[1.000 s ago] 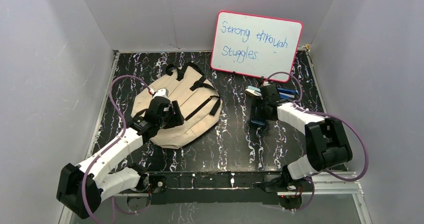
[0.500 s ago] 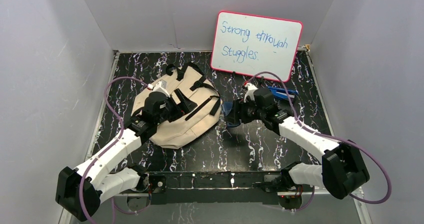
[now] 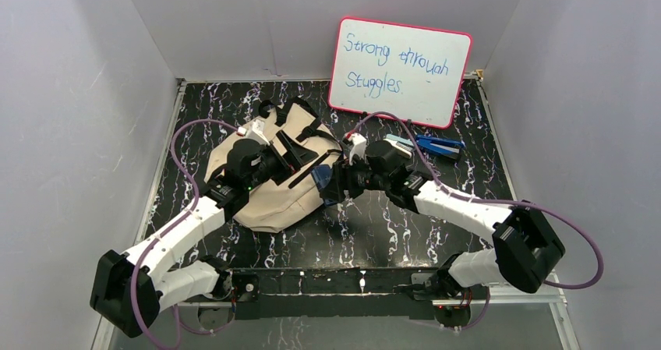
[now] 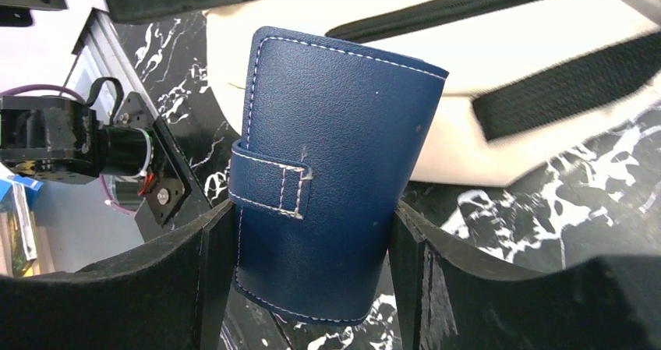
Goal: Pack the student bag
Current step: Pick up the personal item from the center of the board, then place the personal item in the student bag.
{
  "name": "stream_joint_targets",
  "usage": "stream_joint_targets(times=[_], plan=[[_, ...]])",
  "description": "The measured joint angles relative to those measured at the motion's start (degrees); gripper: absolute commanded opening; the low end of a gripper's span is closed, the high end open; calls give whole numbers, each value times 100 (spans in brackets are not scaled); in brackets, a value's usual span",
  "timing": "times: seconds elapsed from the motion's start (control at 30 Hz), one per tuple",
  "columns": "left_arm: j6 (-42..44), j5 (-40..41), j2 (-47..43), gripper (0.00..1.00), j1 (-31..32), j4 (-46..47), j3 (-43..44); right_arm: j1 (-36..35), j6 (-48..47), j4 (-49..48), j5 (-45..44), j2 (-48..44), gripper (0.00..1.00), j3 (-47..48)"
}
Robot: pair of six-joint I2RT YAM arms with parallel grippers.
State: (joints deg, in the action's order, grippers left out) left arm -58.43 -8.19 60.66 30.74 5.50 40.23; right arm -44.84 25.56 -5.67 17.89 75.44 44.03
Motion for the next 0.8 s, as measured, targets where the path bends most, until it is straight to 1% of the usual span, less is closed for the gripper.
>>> stream_joint_targets(times=[0.07, 0.23, 0.37, 0.43, 0.47, 0.8], plan=[[-44, -48, 35, 88, 0, 74, 0, -133, 9, -76, -37, 105, 72, 96], [-216, -144, 105, 75, 0, 157, -66, -391, 46, -289, -168, 227, 72, 254], [-317, -205, 109, 61, 0, 184, -157, -470, 129, -470, -313, 236, 72, 269], [-341, -264, 109, 53, 0, 214, -201, -470, 138, -516, -369, 254, 72, 282], [-348, -293, 109, 47, 0, 221, -216, -470, 144, -520, -400, 278, 72, 310], [-267, -350, 151, 8, -79, 393, -356, -490, 11, -470, -588, 588, 73, 636]])
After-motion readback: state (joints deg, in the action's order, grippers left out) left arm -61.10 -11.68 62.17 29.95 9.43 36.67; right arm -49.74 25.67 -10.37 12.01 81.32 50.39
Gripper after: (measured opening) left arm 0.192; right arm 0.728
